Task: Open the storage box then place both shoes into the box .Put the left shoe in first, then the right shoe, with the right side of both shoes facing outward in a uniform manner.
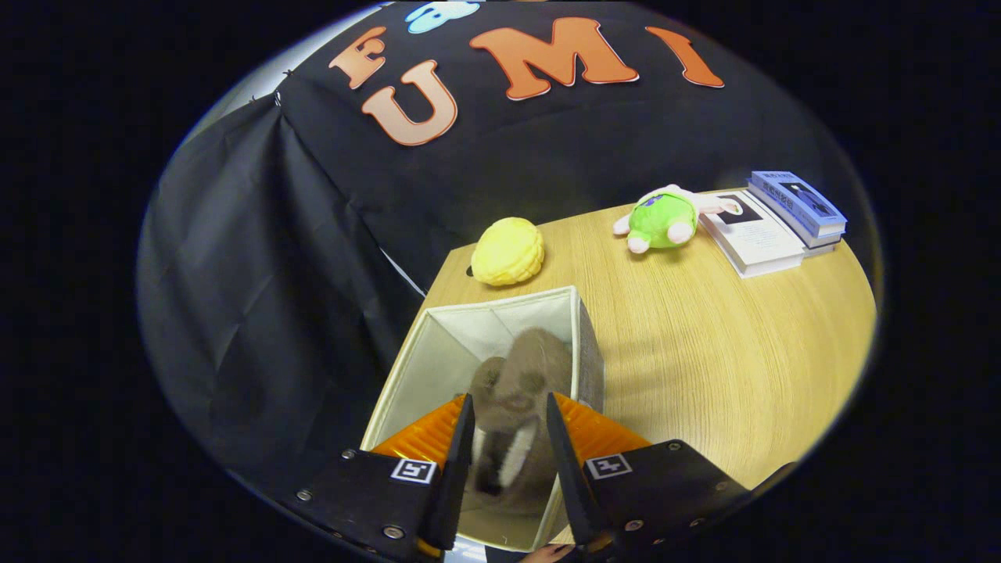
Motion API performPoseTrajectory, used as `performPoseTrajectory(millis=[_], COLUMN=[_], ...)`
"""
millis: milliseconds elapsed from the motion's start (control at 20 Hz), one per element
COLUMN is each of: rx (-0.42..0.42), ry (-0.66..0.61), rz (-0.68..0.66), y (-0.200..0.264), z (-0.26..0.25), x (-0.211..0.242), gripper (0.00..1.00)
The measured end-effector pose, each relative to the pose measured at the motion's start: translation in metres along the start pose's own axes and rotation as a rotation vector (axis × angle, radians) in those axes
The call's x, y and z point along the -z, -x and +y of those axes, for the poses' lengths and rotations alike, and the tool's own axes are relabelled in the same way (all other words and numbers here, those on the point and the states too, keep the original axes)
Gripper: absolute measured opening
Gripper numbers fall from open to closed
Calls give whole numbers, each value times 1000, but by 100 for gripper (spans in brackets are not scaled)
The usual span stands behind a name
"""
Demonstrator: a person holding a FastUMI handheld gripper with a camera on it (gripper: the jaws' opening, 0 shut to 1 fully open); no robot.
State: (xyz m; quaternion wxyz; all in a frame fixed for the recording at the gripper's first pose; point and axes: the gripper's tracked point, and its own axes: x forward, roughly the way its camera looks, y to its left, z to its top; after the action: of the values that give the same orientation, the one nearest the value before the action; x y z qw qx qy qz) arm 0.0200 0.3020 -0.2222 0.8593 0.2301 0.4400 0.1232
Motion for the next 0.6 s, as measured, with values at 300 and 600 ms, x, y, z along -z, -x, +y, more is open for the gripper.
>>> performPoseTrajectory(millis=[300, 600], rx=[-17, -82], ry=[75, 205], rz=[-180, -404], y=[53, 100], z=[-17, -43], x=[-39, -75], gripper=[78, 93])
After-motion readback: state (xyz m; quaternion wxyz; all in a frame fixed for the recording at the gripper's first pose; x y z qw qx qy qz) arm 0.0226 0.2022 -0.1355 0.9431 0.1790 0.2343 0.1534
